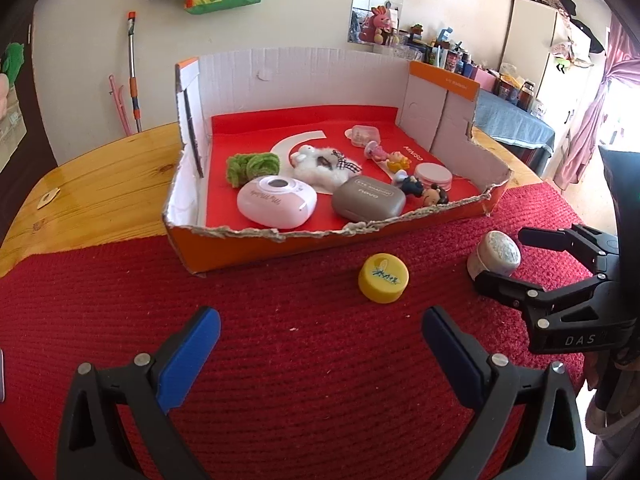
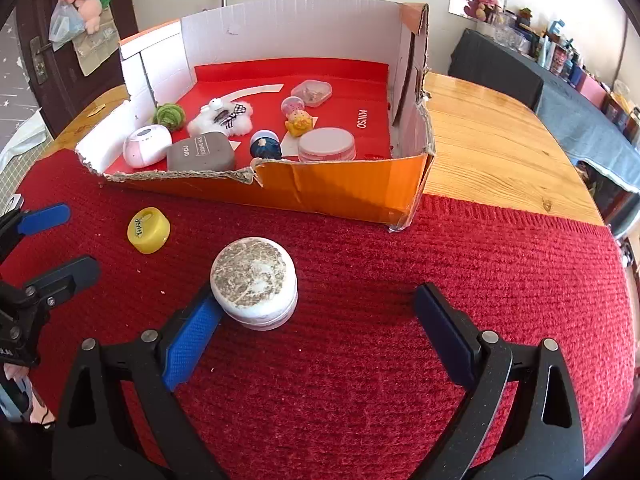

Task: Organize objects
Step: 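Grasp the yellow tin with left tool while right tool grasps the cream jar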

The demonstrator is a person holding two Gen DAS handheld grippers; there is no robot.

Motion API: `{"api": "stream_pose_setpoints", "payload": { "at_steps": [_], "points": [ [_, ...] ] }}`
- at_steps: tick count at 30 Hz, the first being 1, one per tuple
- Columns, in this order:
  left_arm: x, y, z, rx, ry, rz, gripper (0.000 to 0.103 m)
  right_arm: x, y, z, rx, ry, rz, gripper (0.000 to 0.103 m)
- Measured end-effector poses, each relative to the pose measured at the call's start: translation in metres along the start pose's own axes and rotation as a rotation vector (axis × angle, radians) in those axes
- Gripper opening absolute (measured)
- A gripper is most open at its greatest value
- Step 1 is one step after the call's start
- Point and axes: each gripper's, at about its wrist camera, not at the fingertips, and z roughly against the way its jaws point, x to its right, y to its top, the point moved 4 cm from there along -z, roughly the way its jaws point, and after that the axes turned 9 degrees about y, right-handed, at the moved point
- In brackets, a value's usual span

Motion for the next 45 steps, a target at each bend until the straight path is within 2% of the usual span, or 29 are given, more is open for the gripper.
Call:
{"api": "stream_pose_setpoints", "payload": {
  "at_steps": [7,12,17,23,25,29,31,33,35,45],
  "points": [
    [0.011,0.007,-0.011,-0.017,-0.004,-0.048,0.092,-0.007,0.002,0.002,0.008,0.015,0.095,0.096],
    [0.019,0.010,-0.015,-0.028,-0.042,-0.073,0.083,-0.011,0.004,0.000,0.008,0.063,0.115,0.080],
    [0.027,0.010,-0.019,-0.038,-0.059,-0.100,0.077,-0.015,0.003,-0.001,0.010,0.089,0.131,0.071],
    [0.032,0.011,-0.018,-0.036,-0.076,-0.118,0.063,-0.018,0.002,0.000,0.013,0.105,0.142,0.058],
    [0.033,0.011,-0.018,-0.034,-0.080,-0.124,0.060,-0.018,0.002,0.000,0.014,0.112,0.140,0.056],
    [0.033,0.011,-0.017,-0.032,-0.086,-0.125,0.051,-0.020,0.001,0.000,0.019,0.117,0.146,0.053],
    [0.033,0.012,-0.017,-0.030,-0.090,-0.121,0.041,-0.021,0.001,0.001,0.021,0.125,0.148,0.051],
    [0.033,0.012,-0.016,-0.030,-0.096,-0.117,0.031,-0.023,0.002,0.001,0.025,0.131,0.151,0.043],
    [0.034,0.012,-0.015,-0.028,-0.098,-0.117,0.032,-0.023,0.002,0.001,0.029,0.148,0.147,0.035],
    [0.038,0.010,0.000,0.007,-0.103,-0.137,0.031,-0.024,0.001,0.014,0.062,0.175,0.132,0.035]
  ]
}}
